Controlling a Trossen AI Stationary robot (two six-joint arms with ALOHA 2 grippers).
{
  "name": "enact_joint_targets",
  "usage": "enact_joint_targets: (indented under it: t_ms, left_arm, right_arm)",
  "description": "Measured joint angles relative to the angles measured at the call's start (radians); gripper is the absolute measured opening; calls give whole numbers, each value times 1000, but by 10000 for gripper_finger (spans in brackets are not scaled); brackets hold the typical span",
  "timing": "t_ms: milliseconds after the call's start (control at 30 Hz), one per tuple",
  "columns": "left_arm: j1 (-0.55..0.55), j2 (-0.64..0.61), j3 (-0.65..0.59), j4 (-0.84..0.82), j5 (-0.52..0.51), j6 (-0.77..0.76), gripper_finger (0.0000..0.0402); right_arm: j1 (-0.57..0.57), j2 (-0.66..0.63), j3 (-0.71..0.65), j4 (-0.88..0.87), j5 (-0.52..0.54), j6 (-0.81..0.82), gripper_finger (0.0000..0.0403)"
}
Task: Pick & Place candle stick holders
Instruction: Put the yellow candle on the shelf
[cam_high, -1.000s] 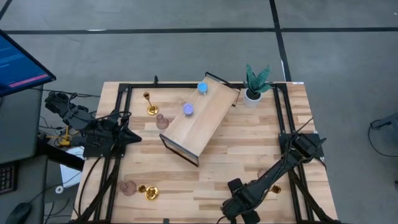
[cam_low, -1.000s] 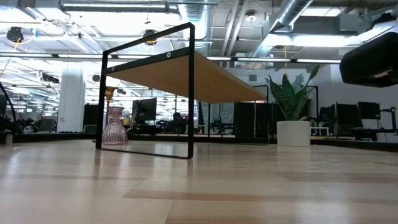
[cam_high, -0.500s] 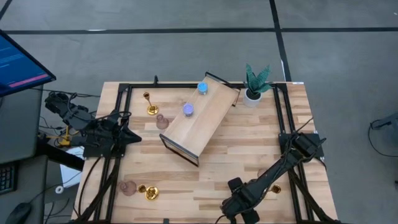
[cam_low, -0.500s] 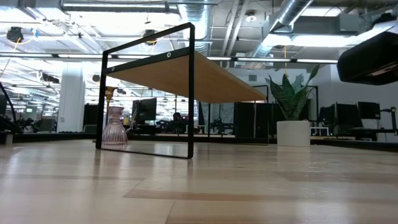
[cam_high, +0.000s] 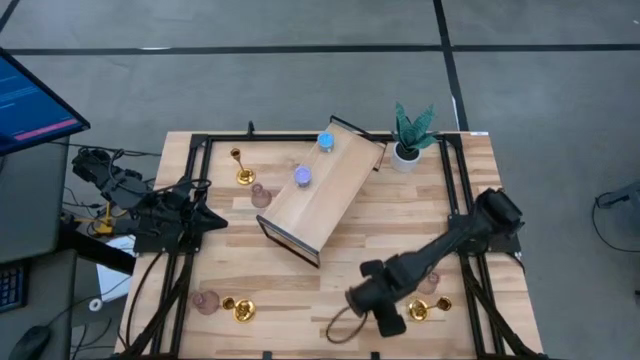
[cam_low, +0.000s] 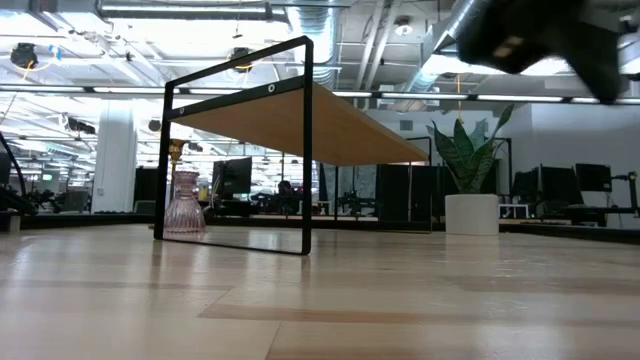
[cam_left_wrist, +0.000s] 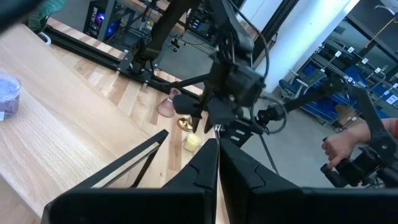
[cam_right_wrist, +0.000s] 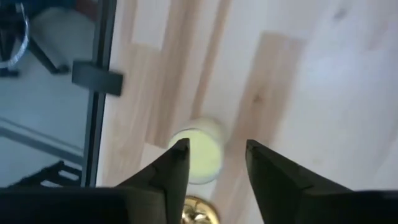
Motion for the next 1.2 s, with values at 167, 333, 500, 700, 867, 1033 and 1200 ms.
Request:
enact_joint_targets:
  t_ms: [167, 333, 500, 700, 867, 1033, 1200]
  left_arm:
    - [0, 0, 0, 0, 0, -4, 13]
    - [0, 0, 0, 0, 0, -2, 13]
    - [0, 0, 0, 0, 0, 0, 13]
    - [0, 0, 0, 0, 0, 2, 13]
    - [0, 0, 0, 0, 0, 3, 13]
    - [0, 0, 0, 0, 0, 1, 13]
    - [0, 0, 0, 0, 0, 1, 13]
  right_arm:
    - [-30, -29, 0, -10, 2, 8, 131]
    - [24, -38, 0, -59, 0, 25, 184]
    - [91, -23, 1, -57, 32, 29, 273]
    - [143, 60, 0, -50, 46, 22, 368]
    - [144, 131, 0, -23, 42, -5, 397]
    - [144, 171, 0, 20, 26, -19, 385]
    - [145, 165, -41, 73, 49, -4, 380]
